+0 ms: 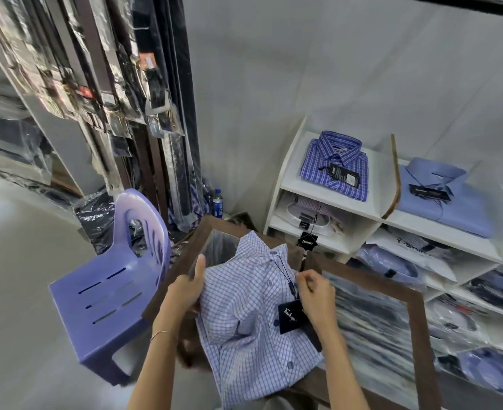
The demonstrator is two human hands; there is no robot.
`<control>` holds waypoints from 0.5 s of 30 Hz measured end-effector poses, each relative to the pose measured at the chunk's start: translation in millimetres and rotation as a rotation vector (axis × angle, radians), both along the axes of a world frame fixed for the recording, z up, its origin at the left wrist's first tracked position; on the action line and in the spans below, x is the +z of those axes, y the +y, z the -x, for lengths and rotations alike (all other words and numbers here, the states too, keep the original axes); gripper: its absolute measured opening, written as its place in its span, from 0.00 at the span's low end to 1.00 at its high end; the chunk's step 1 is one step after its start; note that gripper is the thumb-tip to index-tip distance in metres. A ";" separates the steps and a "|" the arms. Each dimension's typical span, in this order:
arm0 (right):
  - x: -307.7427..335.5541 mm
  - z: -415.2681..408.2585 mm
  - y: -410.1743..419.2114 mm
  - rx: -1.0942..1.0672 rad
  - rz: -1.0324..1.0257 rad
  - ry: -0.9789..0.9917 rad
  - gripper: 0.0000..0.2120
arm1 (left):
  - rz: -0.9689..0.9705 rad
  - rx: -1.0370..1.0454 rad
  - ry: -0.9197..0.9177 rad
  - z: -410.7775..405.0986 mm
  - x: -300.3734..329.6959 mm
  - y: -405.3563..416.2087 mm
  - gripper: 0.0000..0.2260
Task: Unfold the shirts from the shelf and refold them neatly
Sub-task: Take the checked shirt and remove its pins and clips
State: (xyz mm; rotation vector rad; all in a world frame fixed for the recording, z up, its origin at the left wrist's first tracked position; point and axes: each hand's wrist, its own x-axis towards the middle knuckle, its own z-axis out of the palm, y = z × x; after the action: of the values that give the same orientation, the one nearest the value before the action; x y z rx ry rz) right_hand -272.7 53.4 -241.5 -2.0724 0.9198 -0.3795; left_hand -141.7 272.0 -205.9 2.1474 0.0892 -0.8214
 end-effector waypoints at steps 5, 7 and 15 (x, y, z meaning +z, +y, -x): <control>1.1 -1.3 1.3 0.030 -0.029 0.018 0.08 | 0.224 0.064 0.024 2.9 6.8 -14.6 0.31; -0.7 -2.2 0.8 0.073 -0.087 0.046 0.08 | 0.352 0.133 -0.027 7.3 11.8 -20.8 0.25; 26.8 0.6 -11.4 0.284 -0.131 0.081 0.18 | 1.112 0.284 0.305 9.6 66.7 -37.6 0.18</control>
State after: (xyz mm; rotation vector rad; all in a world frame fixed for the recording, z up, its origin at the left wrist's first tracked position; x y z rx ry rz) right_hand -273.3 42.0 -214.7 -2.0711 0.6643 -0.0827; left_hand -151.3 234.4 -139.3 0.9375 0.0661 -0.7578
